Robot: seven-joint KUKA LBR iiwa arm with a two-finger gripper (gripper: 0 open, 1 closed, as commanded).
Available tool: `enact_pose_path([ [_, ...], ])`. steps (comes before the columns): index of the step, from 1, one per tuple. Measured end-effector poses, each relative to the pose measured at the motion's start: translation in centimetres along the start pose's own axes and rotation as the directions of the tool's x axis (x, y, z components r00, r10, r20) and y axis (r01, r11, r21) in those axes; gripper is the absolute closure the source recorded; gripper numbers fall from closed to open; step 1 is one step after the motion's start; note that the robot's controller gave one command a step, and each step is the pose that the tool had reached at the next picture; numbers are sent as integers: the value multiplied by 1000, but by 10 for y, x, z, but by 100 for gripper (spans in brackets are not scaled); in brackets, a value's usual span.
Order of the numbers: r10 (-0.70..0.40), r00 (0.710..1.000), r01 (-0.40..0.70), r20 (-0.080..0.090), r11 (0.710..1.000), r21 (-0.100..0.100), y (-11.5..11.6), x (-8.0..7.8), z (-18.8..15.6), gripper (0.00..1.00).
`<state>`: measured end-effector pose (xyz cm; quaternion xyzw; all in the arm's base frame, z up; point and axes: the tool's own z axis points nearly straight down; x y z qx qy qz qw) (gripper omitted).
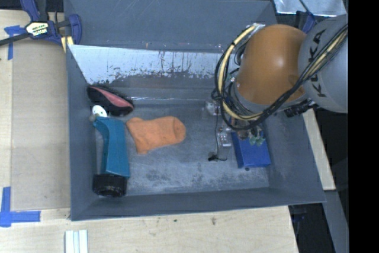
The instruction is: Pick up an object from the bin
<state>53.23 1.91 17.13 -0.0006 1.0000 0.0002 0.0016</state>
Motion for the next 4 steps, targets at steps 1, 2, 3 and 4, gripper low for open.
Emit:
enact_pose_path([
  [1,-116,993,116,6,993,0,57,-35,66,0],
  [2,-26,1000,26,-6,1000,0,70,-35,50,0],
  [3,-91,996,91,3,996,0,83,-41,40,0],
  [4,-207,978,207,-3,978,0,94,-34,104,0],
])
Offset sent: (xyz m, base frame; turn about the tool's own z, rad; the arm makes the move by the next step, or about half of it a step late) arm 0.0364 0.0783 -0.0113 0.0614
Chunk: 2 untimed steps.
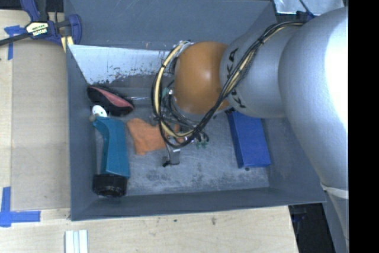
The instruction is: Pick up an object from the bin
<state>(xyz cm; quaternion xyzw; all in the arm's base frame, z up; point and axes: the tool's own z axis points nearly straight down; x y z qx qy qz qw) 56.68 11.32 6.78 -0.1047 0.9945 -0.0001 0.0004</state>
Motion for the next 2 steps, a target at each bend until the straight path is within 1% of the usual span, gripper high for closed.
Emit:
enact_pose_path([
  [1,59,998,-59,7,998,-1,4,-6,-3,100],
  [2,59,998,-59,7,998,-1,4,-6,-3,100],
])
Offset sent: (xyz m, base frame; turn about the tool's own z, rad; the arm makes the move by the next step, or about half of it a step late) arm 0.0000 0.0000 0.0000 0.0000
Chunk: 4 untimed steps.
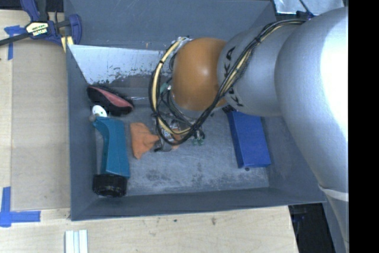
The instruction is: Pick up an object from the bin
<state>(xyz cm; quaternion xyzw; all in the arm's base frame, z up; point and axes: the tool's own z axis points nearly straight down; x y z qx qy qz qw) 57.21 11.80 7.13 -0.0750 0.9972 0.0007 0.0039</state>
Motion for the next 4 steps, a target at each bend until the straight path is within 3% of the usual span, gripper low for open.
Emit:
enact_pose_path([
  [2,0,1000,0,-14,1000,1,0,3,-23,100],
  [4,0,1000,0,-8,1000,1,0,1,-63,100],
])
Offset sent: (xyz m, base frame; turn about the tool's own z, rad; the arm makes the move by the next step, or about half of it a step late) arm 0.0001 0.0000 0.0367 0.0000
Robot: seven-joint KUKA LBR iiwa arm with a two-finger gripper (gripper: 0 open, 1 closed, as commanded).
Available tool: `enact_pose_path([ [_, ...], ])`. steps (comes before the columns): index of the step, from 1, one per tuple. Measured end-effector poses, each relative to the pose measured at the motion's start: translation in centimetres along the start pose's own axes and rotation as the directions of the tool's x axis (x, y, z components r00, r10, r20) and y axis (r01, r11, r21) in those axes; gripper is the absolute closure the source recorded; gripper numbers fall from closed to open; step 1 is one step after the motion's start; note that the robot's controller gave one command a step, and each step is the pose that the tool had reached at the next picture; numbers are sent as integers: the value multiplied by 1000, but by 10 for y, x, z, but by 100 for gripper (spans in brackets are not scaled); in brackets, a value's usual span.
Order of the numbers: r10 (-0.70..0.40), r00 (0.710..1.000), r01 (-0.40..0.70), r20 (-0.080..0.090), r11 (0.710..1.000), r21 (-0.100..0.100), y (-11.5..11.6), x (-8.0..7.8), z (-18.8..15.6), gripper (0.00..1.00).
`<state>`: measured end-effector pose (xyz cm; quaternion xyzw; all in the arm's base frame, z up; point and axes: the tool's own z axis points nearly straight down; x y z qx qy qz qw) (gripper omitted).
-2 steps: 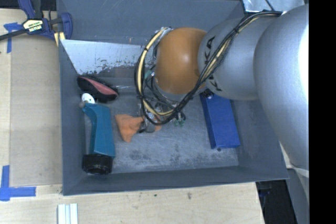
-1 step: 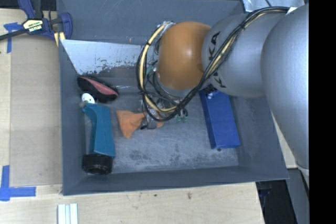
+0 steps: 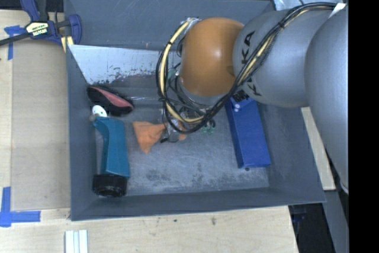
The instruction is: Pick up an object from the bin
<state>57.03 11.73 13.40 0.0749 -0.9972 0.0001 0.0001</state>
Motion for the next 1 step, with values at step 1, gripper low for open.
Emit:
enact_pose_path([
  [1,0,1000,0,1,1000,0,0,0,-19,100],
])
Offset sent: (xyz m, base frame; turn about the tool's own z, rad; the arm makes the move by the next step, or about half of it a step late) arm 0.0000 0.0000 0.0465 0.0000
